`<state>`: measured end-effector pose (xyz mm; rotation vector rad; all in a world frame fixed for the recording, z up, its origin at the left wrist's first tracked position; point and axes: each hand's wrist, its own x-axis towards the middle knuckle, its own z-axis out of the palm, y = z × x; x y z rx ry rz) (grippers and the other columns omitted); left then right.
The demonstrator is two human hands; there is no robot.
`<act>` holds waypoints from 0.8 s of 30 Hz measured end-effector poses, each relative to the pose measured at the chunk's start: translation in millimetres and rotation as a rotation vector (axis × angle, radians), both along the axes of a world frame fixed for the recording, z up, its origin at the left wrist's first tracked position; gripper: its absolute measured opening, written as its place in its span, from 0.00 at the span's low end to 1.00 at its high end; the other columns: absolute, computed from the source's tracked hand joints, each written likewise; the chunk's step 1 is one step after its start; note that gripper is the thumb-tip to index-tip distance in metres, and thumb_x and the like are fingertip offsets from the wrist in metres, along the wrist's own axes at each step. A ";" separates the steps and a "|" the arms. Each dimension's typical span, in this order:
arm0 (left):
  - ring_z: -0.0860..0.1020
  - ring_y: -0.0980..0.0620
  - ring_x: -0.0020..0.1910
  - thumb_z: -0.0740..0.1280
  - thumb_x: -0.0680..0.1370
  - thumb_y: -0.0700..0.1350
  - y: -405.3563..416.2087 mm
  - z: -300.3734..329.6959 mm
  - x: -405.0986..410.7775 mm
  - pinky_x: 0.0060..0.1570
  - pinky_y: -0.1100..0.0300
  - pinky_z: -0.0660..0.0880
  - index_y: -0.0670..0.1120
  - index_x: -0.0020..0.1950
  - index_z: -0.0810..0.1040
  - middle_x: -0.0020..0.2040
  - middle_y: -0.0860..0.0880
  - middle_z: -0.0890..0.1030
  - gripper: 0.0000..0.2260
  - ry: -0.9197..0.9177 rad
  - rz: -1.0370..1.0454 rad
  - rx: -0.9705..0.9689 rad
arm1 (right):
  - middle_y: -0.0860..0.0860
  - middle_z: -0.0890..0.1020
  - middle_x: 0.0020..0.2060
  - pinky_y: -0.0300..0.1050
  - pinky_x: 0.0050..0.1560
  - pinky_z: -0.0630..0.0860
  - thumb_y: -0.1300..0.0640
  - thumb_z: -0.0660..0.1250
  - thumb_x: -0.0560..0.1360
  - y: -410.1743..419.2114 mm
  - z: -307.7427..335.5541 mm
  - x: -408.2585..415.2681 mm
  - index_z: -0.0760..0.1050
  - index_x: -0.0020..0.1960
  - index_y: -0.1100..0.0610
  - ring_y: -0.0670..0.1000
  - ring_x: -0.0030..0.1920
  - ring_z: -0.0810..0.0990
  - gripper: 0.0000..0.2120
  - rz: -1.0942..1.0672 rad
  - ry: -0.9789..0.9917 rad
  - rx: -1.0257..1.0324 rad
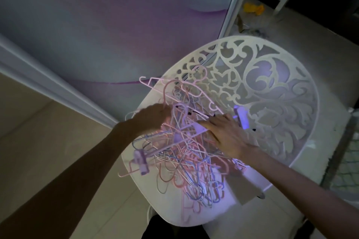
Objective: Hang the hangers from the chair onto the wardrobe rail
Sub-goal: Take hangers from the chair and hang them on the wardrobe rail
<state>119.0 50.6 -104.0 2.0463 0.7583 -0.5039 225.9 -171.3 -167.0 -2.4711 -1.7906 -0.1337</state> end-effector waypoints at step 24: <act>0.59 0.55 0.27 0.53 0.82 0.46 44.2 -15.3 -28.4 0.25 0.67 0.55 0.45 0.54 0.77 0.34 0.52 0.66 0.14 0.325 -0.163 -0.259 | 0.57 0.81 0.54 0.42 0.44 0.65 0.49 0.57 0.79 93.8 12.1 60.1 0.77 0.57 0.58 0.57 0.56 0.78 0.17 -0.676 0.763 0.015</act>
